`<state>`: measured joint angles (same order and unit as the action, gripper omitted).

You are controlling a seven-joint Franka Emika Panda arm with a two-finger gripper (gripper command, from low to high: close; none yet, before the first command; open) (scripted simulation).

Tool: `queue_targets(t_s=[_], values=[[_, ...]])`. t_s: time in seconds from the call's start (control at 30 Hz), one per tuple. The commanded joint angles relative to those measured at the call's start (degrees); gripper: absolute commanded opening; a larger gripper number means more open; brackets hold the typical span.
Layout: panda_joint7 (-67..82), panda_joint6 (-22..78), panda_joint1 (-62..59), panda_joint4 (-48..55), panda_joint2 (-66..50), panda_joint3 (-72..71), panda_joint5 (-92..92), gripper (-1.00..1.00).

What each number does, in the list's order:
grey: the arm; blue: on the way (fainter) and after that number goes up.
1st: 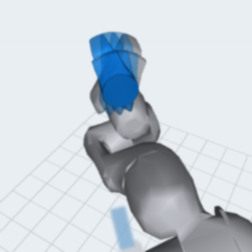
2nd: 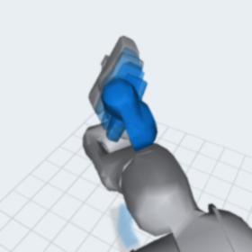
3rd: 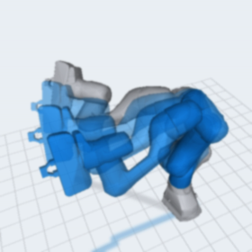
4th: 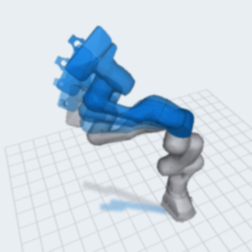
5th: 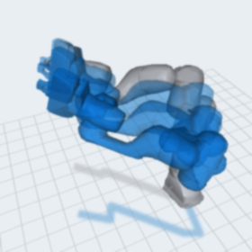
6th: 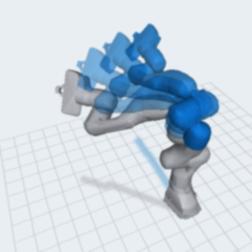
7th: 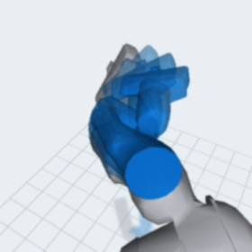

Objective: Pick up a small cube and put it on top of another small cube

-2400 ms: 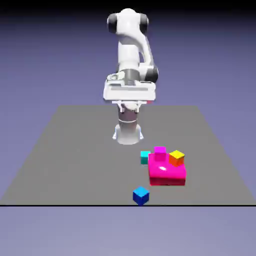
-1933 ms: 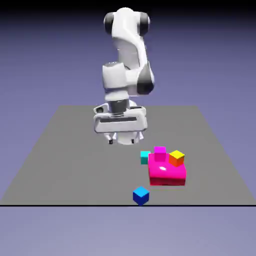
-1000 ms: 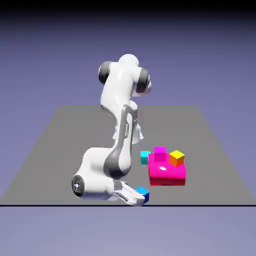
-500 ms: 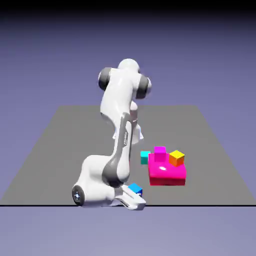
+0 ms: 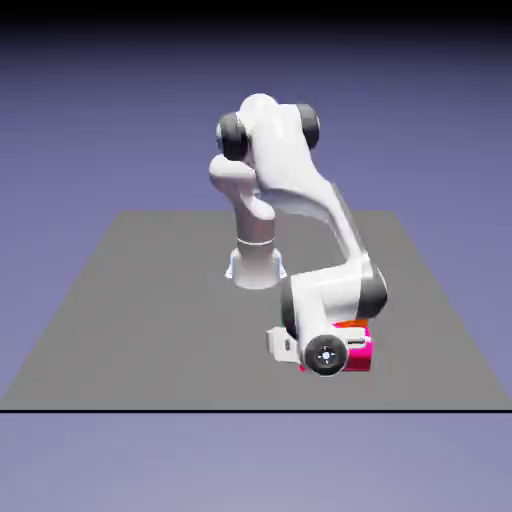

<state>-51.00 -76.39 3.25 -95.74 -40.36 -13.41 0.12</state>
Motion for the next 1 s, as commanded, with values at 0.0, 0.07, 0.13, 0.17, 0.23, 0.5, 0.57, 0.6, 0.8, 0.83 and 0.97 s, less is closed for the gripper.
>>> queue_targets(t_s=[0.0, 0.07, 0.13, 0.17, 0.23, 0.5, 0.57, 0.6, 0.8, 0.83, 0.97], values=[[0.96, 0.02, 0.11, -0.97, 0.77, -1.72, -2.6, -1.0], [2.85, 0.04, 0.34, -2.91, 2.3, -5.14, -7.58, -1.0], [4.73, 0.06, 0.57, -4.85, 3.83, -8.56, -12.56, -1.0], [5.67, 0.07, 0.68, -5.82, 4.59, -10.27, -15.06, -1.0], [7.71, 0.12, 0.84, -7.9, 5.87, -13.81, -20.04, -1.0], [16.15, 0.39, 1.34, -16.48, 10.48, -28.23, -39.97, -1.0], [18.26, 0.46, 1.46, -18.63, 11.63, -31.83, -44.96, -1.0], [19.38, 0.51, 1.49, -19.76, 12.1, -33.69, -47.45, -1.0], [25.39, 1.03, 0.93, -25.67, 11.45, -42.35, -57.43, -1.0], [24.47, -1.15, -0.41, -27.74, 10.85, -41.21, -59.25, -1.0], [23.06, -4.5, -2.46, -30.93, 9.94, -39.45, -62.05, 1.0]])
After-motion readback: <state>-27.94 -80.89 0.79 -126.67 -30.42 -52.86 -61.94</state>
